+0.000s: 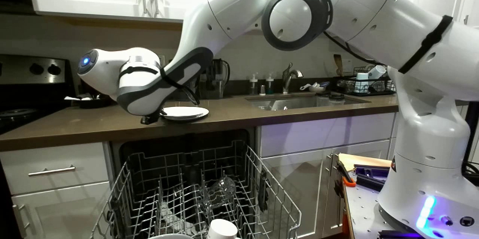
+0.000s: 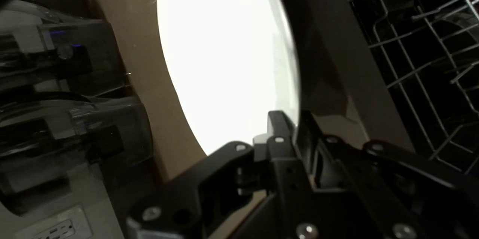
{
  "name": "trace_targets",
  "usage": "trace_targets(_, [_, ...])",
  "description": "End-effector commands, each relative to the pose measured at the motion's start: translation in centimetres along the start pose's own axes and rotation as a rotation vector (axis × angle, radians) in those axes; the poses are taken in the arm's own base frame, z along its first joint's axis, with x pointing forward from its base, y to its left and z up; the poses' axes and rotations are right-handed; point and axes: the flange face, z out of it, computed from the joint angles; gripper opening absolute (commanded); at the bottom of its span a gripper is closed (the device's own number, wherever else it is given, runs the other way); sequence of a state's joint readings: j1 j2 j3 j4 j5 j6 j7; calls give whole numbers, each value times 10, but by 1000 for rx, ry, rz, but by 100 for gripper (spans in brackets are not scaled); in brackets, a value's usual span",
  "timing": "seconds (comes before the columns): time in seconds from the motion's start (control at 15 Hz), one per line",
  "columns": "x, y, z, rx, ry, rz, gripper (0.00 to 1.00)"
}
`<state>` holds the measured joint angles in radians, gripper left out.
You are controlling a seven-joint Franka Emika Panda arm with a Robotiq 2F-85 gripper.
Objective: Take the two white plates one after the other and put them vertically in the dishwasher then move the glass bottle to the right
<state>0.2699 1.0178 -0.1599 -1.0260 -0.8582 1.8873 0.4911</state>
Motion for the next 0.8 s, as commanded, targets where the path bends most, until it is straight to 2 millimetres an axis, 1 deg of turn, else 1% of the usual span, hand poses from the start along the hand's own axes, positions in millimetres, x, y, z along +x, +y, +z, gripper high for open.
trace_targets(0.0, [0,2,-1,-35,-11,12,19])
trace_targets(0.33, [1,3,1,-40,-8,12,25])
trace_targets(0.47, [1,2,3,-40,-11,12,23])
trace_targets(0.6, [0,1,5,-40,-13,9,16])
trace_targets(0.67, [0,0,6,-39,-13,8,7])
trace_targets(0.73, [0,-1,7,-39,-13,7,1])
